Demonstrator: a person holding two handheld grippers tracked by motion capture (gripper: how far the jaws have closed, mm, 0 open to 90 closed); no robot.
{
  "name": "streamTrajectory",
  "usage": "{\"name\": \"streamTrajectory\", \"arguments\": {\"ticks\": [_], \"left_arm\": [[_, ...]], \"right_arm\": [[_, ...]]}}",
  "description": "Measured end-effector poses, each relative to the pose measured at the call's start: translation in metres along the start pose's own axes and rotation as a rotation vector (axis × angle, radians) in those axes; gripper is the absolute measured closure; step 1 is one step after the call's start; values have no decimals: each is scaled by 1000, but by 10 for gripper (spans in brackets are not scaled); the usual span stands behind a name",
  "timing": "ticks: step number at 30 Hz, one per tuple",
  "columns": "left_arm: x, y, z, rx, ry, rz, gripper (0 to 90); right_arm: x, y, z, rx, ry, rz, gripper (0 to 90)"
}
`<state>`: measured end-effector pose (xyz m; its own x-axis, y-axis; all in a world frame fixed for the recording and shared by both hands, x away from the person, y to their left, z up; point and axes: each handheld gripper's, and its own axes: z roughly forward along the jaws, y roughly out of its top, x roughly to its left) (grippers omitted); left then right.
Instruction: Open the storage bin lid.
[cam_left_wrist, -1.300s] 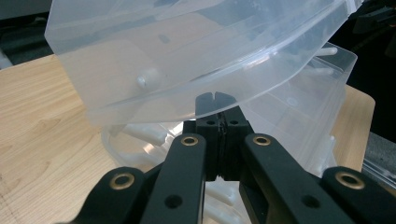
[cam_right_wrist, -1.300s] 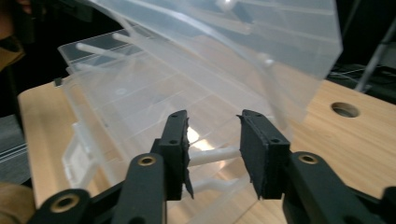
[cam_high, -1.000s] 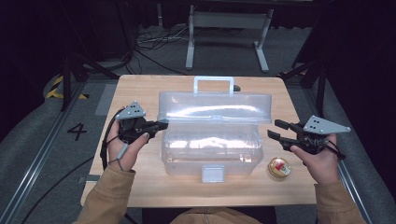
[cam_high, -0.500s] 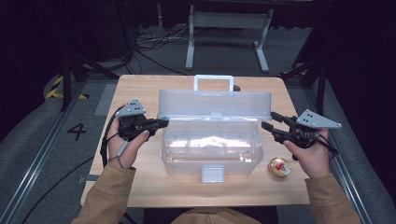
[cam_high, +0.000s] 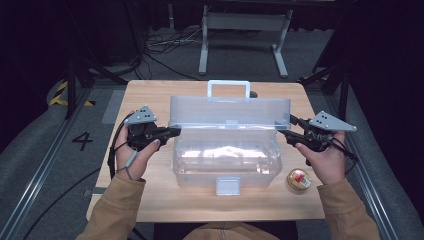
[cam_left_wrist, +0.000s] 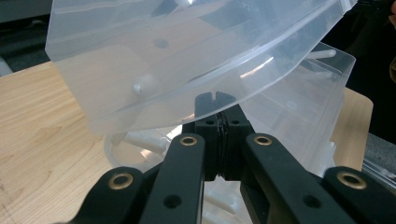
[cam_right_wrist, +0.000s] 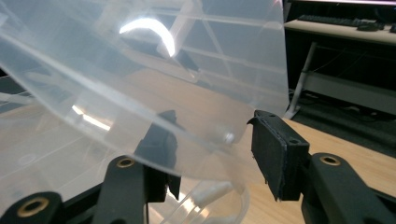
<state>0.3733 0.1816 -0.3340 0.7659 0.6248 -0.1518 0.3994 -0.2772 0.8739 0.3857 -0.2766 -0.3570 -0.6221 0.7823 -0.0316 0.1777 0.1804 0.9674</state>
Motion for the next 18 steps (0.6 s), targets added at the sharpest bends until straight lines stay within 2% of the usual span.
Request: {"name": "streamTrajectory", "arguments": {"ticks": [2,7,18], "left_arm": [[0,0,0,-1,-2,2,883],[0,0,1,1,-7,7,878],[-4,-2,-4,27,-6,25,794]], "right_arm": [[1,2,1,3,-11,16,501],[2,2,5,-3,-39,5,506],[2,5,12,-45,-93,14,523]]}}
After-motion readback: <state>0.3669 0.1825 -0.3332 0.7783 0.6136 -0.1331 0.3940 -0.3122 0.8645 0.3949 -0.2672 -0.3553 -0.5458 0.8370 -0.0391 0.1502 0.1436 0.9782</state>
